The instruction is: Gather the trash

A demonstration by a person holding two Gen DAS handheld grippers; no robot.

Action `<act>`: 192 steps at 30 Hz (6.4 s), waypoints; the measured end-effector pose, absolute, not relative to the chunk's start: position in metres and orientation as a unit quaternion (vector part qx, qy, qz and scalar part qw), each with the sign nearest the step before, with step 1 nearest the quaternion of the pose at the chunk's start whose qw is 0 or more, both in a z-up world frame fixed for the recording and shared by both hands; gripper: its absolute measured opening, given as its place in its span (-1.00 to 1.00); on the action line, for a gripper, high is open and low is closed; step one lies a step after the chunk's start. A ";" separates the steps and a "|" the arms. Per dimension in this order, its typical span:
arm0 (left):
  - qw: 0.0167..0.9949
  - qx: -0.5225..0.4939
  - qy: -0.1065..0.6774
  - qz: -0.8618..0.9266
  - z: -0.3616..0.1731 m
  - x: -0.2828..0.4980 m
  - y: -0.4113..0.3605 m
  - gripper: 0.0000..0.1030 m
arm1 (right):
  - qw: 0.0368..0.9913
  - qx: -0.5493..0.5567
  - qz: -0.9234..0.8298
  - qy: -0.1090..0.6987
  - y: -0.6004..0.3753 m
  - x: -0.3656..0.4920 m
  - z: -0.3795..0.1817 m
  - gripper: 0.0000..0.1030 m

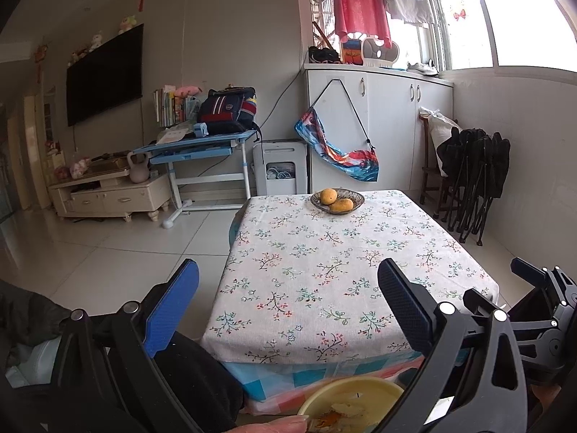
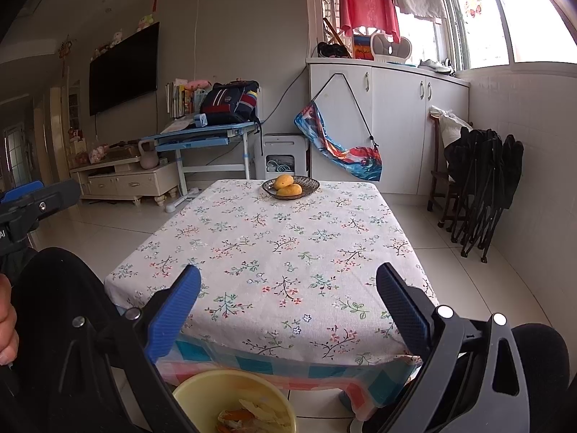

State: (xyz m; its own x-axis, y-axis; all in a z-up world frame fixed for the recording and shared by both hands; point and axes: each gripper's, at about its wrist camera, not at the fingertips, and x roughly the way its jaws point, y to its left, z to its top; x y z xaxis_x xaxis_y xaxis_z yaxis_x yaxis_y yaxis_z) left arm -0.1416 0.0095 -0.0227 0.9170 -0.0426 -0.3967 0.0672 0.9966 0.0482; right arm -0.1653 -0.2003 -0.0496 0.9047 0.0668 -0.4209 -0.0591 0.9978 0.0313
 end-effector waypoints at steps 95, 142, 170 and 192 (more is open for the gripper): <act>0.977 0.042 0.208 -0.030 -0.005 -0.168 0.015 0.86 | 0.957 -0.010 -0.028 0.288 -0.205 -0.159 -0.035 0.85; 0.979 0.051 0.196 -0.030 0.020 -0.182 0.004 0.86 | 0.960 -0.021 -0.013 0.277 -0.190 -0.171 -0.016 0.86; 0.978 0.047 0.203 -0.022 0.017 -0.178 0.008 0.86 | 0.960 -0.029 -0.012 0.280 -0.187 -0.168 -0.020 0.85; 0.977 0.043 0.209 -0.026 0.012 -0.176 0.011 0.86 | 0.960 -0.034 -0.014 0.276 -0.189 -0.171 -0.017 0.86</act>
State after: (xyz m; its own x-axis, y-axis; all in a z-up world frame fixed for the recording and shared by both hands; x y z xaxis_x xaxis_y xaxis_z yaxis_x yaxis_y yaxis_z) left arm -0.1761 0.0111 0.0115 0.9115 -0.0328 -0.4101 0.0690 0.9949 0.0739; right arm -0.1710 -0.1890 -0.0170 0.8474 -0.0454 -0.5290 0.0077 0.9973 -0.0732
